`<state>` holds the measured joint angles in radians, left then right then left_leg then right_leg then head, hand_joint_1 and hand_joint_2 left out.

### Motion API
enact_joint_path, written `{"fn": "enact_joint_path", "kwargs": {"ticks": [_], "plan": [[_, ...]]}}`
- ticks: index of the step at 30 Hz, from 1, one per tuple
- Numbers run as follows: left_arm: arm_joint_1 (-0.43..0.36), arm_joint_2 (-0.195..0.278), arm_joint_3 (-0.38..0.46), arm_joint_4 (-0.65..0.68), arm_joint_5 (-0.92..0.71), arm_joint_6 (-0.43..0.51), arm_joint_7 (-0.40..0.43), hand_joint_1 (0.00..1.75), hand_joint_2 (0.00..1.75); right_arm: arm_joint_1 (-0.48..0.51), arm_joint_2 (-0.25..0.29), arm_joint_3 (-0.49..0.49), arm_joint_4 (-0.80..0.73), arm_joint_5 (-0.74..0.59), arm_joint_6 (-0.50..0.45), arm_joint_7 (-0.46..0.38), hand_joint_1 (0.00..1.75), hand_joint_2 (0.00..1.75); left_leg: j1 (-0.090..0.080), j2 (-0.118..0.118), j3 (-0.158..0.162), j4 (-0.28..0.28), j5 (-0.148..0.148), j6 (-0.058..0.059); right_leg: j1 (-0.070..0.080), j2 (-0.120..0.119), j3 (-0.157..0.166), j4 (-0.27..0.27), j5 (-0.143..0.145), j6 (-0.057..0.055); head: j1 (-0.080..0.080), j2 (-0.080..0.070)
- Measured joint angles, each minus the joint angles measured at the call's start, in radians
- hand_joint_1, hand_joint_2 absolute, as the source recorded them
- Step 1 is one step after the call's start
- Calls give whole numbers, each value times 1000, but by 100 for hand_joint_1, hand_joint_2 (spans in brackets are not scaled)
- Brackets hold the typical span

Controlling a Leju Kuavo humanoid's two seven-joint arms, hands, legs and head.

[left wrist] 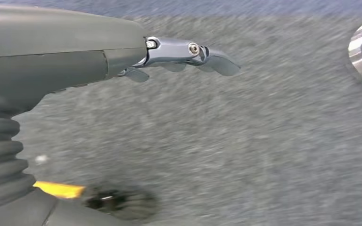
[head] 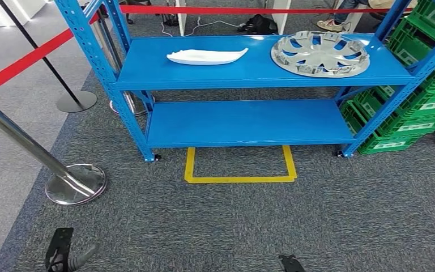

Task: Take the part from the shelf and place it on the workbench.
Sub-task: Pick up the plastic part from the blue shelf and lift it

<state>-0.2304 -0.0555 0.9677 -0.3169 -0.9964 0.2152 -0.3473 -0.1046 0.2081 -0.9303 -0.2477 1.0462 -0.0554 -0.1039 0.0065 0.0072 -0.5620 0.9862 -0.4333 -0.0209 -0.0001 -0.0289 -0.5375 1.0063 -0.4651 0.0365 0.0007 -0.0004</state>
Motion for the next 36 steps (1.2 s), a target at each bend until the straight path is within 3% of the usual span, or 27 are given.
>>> {"fn": "enact_joint_path", "kwargs": {"ticks": [11, 16, 20, 29, 36], "plan": [[-23, 9, 9, 27, -113, -49, 97, 0, 175, -32, 14, -73, 22, 54, 10, 5, 0, 0, -1, 0, -1, 0, 0, 1, -1, 0, 0, 0, 1, 1, 0, 0], [20, -11, -8, 46, -156, -115, 196, 0, 175, -37, 14, -87, 23, 45, 6, -3, 0, 0, -1, 0, -1, 0, 0, 1, -1, 0, -1, 0, 1, 1, 0, 0], [59, -39, -25, 58, -175, -124, 221, 0, 175, -64, 13, -91, 23, 23, -9, -72, 0, 0, -1, 0, -2, 0, 1, 1, -1, 1, -2, 0, 1, 1, 0, 0], [65, -69, -68, 68, -219, -158, 253, 0, 175, -225, -27, -91, 19, 12, -38, -171, 0, 0, -1, 0, -3, 0, 5, 2, -1, 1, -3, 0, 6, 3, 0, 0], [49, -88, -105, 73, -247, -180, 276, 0, 175, -402, -67, -9, 4, 82, -52, -182, 0, 0, -2, 0, -6, 0, 10, 4, -2, 1, -6, 0, 12, 3, 0, 0]]}}
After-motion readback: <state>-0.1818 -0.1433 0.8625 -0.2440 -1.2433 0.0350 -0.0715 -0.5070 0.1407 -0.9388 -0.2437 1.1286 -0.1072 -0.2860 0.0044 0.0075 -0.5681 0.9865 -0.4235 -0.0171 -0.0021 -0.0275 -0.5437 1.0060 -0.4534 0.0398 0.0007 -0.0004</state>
